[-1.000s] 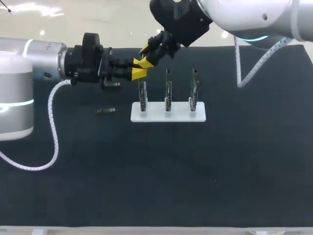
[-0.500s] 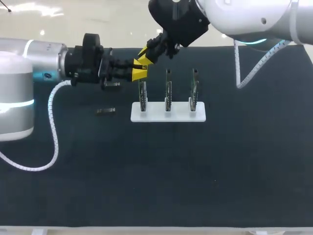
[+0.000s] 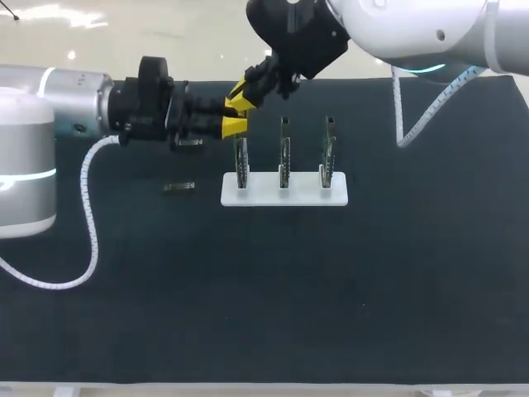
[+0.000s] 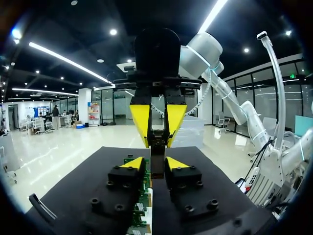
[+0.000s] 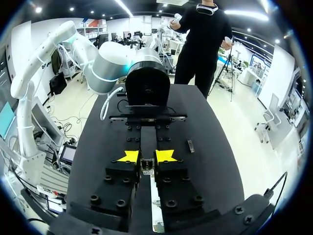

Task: Pick up the optical module with the left hand, and insert it into the network port with the right hand.

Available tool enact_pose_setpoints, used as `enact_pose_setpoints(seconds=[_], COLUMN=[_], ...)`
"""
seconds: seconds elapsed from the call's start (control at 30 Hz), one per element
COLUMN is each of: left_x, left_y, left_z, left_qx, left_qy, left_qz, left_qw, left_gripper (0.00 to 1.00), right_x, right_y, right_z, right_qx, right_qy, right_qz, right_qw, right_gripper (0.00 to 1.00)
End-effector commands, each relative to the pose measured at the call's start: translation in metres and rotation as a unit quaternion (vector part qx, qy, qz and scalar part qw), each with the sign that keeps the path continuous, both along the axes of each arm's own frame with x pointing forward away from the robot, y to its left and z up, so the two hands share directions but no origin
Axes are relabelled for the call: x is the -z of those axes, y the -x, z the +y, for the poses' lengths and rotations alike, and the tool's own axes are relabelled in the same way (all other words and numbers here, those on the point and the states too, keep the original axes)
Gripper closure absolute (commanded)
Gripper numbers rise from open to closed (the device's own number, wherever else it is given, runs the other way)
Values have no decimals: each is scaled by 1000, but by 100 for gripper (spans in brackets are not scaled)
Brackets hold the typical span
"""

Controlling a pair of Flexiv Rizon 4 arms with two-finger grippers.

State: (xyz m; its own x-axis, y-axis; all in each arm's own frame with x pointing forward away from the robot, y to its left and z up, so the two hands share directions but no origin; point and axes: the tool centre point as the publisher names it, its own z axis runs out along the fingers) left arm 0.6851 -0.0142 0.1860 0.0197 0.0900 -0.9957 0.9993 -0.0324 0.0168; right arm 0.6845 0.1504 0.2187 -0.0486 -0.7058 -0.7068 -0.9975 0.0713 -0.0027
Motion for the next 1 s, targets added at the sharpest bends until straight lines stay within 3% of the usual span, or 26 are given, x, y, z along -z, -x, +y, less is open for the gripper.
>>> enact_pose_setpoints(seconds=[0.03,0.43,0.67,1.0], left_x=[0,0,-1,-11], left_y=[0,0,-1,4], left_z=[-1,-1,35,87], left_qx=[-1,-1,-4,-3], left_qy=[0,0,-92,-186], left_qz=[0,0,12,6], left_qw=[1000,1000,996,982], left_gripper=[0,0,0,0], right_x=[-2,-2,-2,-1], right_y=[-1,-3,-3,-5], right_z=[2,4,4,3], right_qx=[-1,-1,0,-4], right_qy=[3,5,6,8], right_qz=[2,5,6,7], right_qw=[1000,1000,1000,1000], right_gripper=[100,100,100,100])
